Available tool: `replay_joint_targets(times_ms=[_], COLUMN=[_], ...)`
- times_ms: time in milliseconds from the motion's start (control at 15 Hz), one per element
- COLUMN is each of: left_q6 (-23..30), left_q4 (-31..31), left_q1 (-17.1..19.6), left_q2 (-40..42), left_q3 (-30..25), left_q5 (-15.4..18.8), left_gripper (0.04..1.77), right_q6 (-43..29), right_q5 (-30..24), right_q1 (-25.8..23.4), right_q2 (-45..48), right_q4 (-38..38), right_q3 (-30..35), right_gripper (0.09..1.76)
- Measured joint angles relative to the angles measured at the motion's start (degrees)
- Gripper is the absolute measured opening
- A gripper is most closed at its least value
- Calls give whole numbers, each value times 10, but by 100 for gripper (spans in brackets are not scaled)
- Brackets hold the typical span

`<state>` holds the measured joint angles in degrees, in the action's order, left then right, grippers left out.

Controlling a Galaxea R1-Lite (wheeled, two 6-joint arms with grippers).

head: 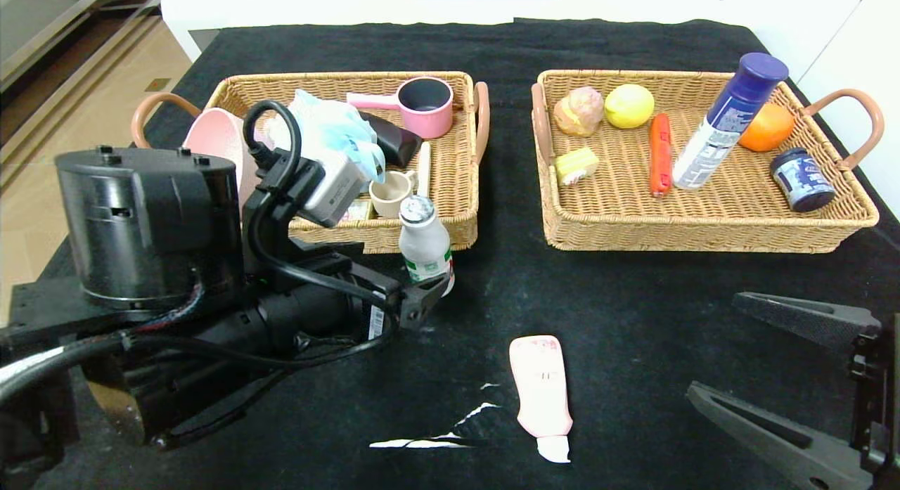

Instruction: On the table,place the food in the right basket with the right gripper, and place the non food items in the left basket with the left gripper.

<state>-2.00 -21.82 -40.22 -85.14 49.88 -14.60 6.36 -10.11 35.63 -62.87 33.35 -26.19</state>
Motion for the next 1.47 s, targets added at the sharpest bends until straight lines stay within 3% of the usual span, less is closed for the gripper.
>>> replay_joint_targets(times_ms=[1467], left_q6=[0], left_q4=[-22], left_q1=[15], left_q2=[-100], left_q3=[88], left_q5=[10], left_gripper=[172], right_q6=[1], right_q5=[0], right_q1=[0], right_q2=[1], right_q4=[0], right_q3=[1], right_gripper=[171])
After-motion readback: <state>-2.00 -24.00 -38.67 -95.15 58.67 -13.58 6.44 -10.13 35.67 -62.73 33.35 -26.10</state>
